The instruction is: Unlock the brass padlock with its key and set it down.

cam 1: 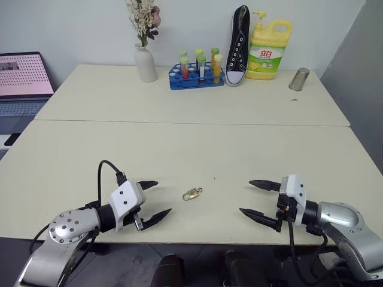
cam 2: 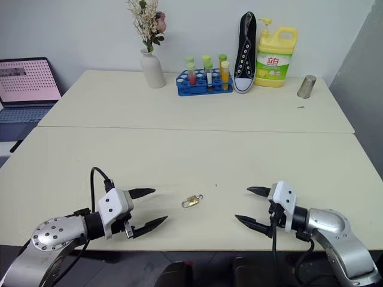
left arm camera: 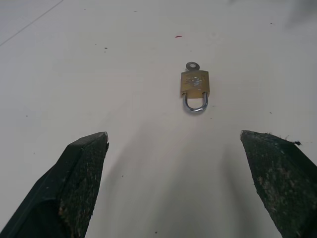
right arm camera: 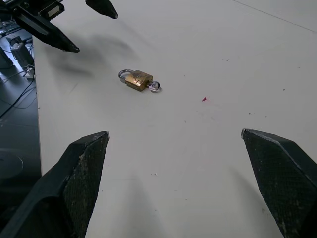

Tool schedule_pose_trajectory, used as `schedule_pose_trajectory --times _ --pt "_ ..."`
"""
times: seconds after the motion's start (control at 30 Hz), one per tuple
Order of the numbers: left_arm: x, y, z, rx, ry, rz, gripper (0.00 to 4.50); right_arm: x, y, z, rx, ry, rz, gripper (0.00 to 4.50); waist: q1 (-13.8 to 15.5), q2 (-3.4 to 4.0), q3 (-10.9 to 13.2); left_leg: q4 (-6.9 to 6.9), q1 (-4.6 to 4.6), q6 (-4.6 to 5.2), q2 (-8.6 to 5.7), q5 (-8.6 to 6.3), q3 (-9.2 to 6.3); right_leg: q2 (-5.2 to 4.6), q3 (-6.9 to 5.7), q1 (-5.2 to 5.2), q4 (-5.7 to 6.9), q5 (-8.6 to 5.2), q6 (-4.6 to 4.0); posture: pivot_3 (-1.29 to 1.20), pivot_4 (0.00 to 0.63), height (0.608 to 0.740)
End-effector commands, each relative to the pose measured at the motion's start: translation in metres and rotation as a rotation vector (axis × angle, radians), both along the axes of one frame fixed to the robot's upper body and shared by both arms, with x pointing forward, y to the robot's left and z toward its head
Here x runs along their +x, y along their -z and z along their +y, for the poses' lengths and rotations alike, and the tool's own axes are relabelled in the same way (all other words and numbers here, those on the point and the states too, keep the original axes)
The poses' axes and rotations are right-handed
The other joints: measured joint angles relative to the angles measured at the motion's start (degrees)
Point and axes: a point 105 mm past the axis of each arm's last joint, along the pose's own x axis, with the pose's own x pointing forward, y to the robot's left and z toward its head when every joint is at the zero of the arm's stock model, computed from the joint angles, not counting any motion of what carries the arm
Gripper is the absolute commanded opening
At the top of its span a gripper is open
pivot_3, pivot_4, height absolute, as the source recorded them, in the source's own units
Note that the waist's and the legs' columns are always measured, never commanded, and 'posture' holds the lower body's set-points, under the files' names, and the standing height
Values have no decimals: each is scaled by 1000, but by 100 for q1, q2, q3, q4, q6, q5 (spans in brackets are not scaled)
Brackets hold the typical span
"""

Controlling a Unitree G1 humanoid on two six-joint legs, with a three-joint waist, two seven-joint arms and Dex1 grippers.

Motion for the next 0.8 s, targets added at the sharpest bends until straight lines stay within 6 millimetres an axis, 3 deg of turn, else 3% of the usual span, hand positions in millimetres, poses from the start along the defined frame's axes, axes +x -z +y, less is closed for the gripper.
schedule_pose_trajectory --times 0.03,0.4,0.8 --pt "-1 -12 -9 -32 33 -19 4500 -2 -12 7 7 -40 -49 4485 0 0 0 0 0 0 0 0 0 0 -1 0 0 0 0 0 150 740" --pt "-3 -19 -18 -65 20 -29 4500 -5 -14 10 38 -101 18 4485 -1 0 0 0 0 0 1 0 -2 2 -1 1 0 0 0 0 150 740" --pt "-3 -13 -12 -72 3 20 4500 -3 -26 12 29 -152 57 4485 0 0 0 0 0 0 1 0 -2 4 -1 1 0 0 0 0 150 740"
